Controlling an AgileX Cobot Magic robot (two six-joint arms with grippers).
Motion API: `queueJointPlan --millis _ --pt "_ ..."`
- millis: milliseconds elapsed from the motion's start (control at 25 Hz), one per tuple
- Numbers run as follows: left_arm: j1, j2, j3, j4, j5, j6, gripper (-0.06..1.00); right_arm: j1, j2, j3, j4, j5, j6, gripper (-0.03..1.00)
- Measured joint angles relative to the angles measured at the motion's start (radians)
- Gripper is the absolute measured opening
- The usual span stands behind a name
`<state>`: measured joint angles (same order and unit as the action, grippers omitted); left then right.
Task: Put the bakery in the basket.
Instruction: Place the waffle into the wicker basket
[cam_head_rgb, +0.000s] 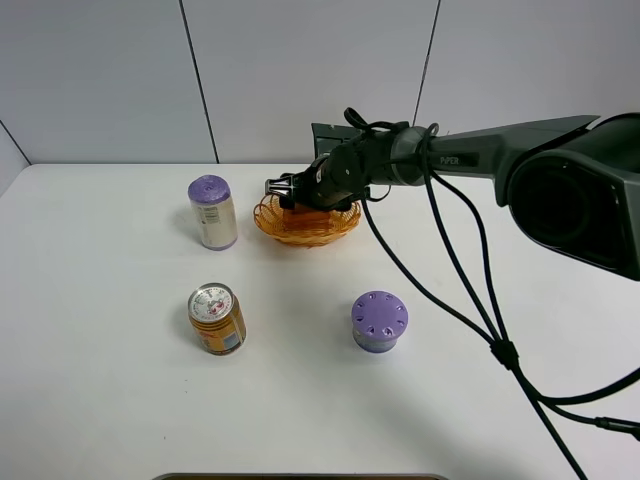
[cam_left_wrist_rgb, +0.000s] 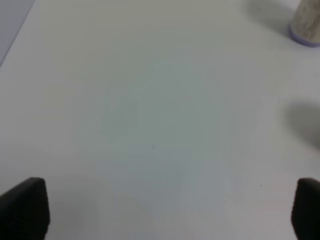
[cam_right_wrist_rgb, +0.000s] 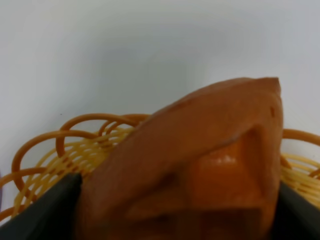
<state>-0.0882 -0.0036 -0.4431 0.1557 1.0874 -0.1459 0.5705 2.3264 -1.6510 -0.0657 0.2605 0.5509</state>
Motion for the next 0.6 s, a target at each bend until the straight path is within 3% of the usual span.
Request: queueJointPlan --millis 400,600 --pt "0.000 0.000 0.000 0.000 0.000 0.000 0.99 0.008 0.000 0.000 0.001 -0.004 0.000 0.66" --pt "0.000 0.000 0.000 0.000 0.000 0.000 0.99 0.014 0.000 0.000 0.001 -0.007 0.000 0.80"
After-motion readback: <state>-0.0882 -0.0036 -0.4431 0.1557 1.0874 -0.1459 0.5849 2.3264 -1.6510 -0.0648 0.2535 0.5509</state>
